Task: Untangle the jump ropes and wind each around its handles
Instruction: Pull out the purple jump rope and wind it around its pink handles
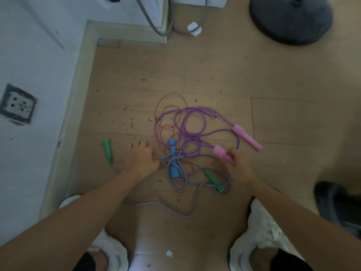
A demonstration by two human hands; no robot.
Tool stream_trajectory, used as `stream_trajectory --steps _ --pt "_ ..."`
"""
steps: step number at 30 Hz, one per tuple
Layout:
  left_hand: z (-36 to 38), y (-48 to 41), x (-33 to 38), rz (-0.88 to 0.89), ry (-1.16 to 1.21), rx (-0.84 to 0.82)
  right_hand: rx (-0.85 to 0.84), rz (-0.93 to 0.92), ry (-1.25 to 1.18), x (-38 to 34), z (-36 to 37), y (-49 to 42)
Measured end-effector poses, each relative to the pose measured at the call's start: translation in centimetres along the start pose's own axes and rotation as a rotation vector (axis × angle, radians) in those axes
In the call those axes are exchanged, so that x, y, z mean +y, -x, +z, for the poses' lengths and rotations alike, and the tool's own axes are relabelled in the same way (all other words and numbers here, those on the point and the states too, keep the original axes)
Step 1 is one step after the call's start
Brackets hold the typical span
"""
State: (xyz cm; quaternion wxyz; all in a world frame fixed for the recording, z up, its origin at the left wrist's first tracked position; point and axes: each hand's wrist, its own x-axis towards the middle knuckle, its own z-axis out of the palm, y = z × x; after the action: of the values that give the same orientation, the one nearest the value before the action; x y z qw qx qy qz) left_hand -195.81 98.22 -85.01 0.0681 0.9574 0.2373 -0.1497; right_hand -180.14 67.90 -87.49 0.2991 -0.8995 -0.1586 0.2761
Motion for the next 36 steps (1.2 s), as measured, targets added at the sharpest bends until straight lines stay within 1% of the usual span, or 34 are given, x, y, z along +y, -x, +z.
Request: stream_trajectory --steps 3,5,6,8,9,11,12,14,15,18,21,23,25,26,28,29,31,33,36 --pt "0.5 -1.6 2.7 0.108 0.285 0.095 0.076 0.042 -0.073 0.4 -0.5 -0.7" --pt "0.6 -3.0 4.8 0.238 0.372 0.165 0.131 0.062 -0.111 0.3 -1.1 -1.0" --pt "0.6 -3.8 5.7 0.291 0.373 0.163 0.162 0.048 -0.112 -0.1 -1.7 -0.9" --pt "0.3 -5.3 7.4 0.311 0.349 0.092 0.231 0.038 -0.098 0.3 -2.8 -1.8" --pt "0.3 -6.1 8.1 0.318 0.335 0.040 0.250 0.065 -0.098 0.8 -3.3 -2.4" --pt "0.4 -7.3 9.2 0.378 0.273 -0.061 0.284 0.173 -0.095 2.7 -4.4 -4.6" --pt "0.6 -7.7 9.5 0.414 0.233 -0.120 0.280 0.188 -0.066 3.4 -5.1 -5.6" --pt "1.1 -8.0 9.8 0.457 0.173 -0.206 0.280 0.184 0.086 3.7 -6.1 -6.9" --pt "1.4 -8.0 9.8 0.467 0.161 -0.212 0.237 0.189 0.121 3.6 -6.7 -7.5" --pt "1.8 -8.0 9.7 0.461 0.132 -0.141 0.076 0.142 0.178 2.9 -7.4 -8.5" --pt "1.4 -8.1 9.4 0.437 0.075 -0.158 -0.001 0.201 0.259 3.3 -7.3 -9.2" --pt "0.3 -8.1 9.2 0.353 0.061 -0.186 -0.086 0.226 0.261 2.7 -7.6 -8.8" --pt "-1.0 -8.0 9.0 0.230 0.044 -0.179 -0.176 0.186 0.199 1.0 -8.5 -8.0" --pt "-1.6 -8.2 8.8 0.180 0.095 -0.151 -0.208 0.141 0.192 0.0 -9.1 -7.6" --pt "-3.3 -8.2 8.6 0.140 0.360 -0.115 -0.268 0.085 0.208 -2.3 -10.5 -7.0" --pt "-4.3 -8.1 8.5 0.155 0.497 -0.139 -0.289 0.049 0.198 -3.5 -11.0 -6.5" --pt "-6.4 -7.7 9.2 0.284 0.691 -0.196 -0.330 0.018 0.154 -6.4 -12.4 -5.2" --pt "-9.5 -6.3 10.5 0.392 0.779 -0.294 -0.378 0.016 0.029 -9.3 -13.5 -3.8" --pt "-13.4 -4.3 11.6 0.440 0.900 -0.452 -0.386 0.006 -0.134 -13.3 -15.3 -2.1"
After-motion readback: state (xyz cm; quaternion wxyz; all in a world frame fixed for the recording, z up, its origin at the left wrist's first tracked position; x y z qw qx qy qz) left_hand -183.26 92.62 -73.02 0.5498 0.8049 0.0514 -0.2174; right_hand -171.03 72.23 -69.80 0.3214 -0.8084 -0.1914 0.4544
